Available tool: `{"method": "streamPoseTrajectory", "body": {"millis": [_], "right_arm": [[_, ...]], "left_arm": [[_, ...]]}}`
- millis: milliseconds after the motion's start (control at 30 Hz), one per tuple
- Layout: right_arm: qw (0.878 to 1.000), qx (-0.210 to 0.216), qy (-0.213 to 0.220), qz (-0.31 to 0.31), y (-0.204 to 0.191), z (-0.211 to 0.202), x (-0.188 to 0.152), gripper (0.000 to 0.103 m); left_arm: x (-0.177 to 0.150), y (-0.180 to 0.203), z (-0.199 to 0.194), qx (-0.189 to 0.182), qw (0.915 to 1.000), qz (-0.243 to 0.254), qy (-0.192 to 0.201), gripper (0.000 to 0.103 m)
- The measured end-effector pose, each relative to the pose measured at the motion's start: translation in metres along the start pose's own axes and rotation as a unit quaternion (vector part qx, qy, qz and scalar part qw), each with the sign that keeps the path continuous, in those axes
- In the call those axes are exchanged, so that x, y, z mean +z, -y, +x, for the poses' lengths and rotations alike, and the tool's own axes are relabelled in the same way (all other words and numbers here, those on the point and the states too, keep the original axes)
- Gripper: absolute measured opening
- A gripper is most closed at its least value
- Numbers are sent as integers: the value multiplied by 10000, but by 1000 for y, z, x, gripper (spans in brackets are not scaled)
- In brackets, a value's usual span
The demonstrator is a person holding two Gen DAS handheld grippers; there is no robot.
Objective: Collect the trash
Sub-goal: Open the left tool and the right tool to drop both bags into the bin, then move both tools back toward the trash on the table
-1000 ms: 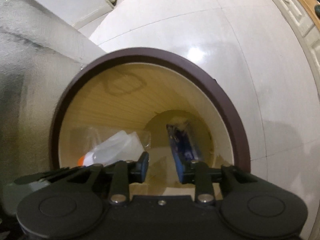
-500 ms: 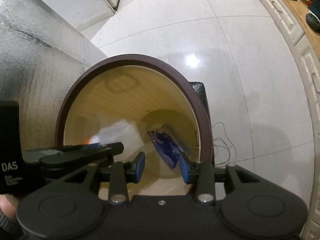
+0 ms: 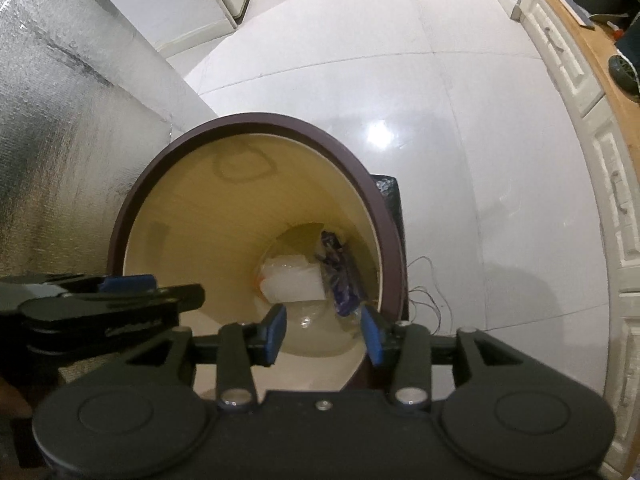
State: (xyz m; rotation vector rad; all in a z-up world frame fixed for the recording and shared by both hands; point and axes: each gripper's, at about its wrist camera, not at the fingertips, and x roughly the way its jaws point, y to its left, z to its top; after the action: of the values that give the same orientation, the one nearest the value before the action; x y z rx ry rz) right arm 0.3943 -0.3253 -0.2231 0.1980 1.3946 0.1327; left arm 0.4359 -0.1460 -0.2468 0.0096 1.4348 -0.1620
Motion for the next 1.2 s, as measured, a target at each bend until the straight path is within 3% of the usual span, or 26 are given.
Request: {"method": "streamPoseTrajectory", "body": {"millis": [200, 567, 767, 900, 1200], "right_arm": [[9998, -95, 122, -135, -4, -11, -4, 53], [9989, -387, 220, -178, -2, -28, -15, 76], [9981, -498, 348, -60, 1, -38, -21, 94], [9975, -551, 446, -8, 1, -45, -25, 103], [9953, -621, 740, -16, -9, -76, -41, 103]], "left_arm": [[-2, -3, -13, -10, 10000, -26, 49, 55], [-17, -15, -33, 66, 9997, -200, 89, 92], [-26, -21, -46, 207, 9995, -202, 137, 103], [-30, -22, -59, 182, 9994, -194, 234, 103], [-39, -25, -99, 86, 9984, -28, 562, 103]]}}
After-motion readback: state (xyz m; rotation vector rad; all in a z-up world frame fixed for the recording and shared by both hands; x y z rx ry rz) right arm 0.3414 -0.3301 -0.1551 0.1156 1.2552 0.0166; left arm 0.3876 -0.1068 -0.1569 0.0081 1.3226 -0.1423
